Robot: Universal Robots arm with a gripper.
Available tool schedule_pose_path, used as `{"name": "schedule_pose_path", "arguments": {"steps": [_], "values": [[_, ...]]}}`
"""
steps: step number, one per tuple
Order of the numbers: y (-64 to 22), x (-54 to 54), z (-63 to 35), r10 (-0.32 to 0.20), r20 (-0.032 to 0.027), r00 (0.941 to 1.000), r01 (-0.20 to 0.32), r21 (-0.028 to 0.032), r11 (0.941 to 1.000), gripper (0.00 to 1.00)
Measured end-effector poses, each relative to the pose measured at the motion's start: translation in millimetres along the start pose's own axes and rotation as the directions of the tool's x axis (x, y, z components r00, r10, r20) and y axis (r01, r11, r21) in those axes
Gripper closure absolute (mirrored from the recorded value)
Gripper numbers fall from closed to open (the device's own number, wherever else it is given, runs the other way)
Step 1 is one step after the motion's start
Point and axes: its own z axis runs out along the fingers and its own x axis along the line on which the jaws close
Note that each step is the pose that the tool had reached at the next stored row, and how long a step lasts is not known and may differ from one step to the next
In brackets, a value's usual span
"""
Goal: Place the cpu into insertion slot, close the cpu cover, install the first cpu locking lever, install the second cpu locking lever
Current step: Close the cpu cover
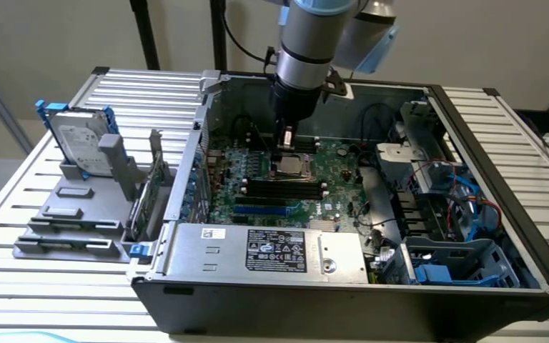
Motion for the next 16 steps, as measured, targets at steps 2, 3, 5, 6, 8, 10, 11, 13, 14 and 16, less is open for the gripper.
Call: {"name": "schedule_pose_path", "arguments": {"steps": [2,3,5,6,8,10,11,13,14,16], "values": [[0.4,-0.1,3.7,0.000,-0.0001,1.0000,0.000,0.0000,1.0000,0.89],[0.4,-0.1,5.5,0.000,-0.0002,1.0000,0.000,0.0000,1.0000,0.89],[0.0,0.4,9.1,0.000,-0.0011,1.0000,0.000,0.0001,1.0000,0.89],[-0.5,0.9,10.8,0.000,-0.0020,1.0000,0.000,0.0000,1.0000,0.89],[-0.5,1.9,13.4,-0.001,-0.0036,1.0000,0.001,0.0000,1.0000,0.89],[-0.1,2.2,16.2,-0.001,-0.0039,1.0000,0.001,0.0001,1.0000,0.89],[0.1,2.1,18.1,-0.001,-0.0041,1.0000,0.001,0.0000,1.0000,0.89],[0.1,2.0,21.4,0.000,-0.0041,1.0000,0.000,0.0000,1.0000,0.89],[0.2,2.0,22.7,0.000,-0.0040,1.0000,0.000,0.0001,1.0000,0.89],[0.4,1.9,24.9,-0.001,-0.0039,1.0000,0.001,0.0001,1.0000,0.89]]}}
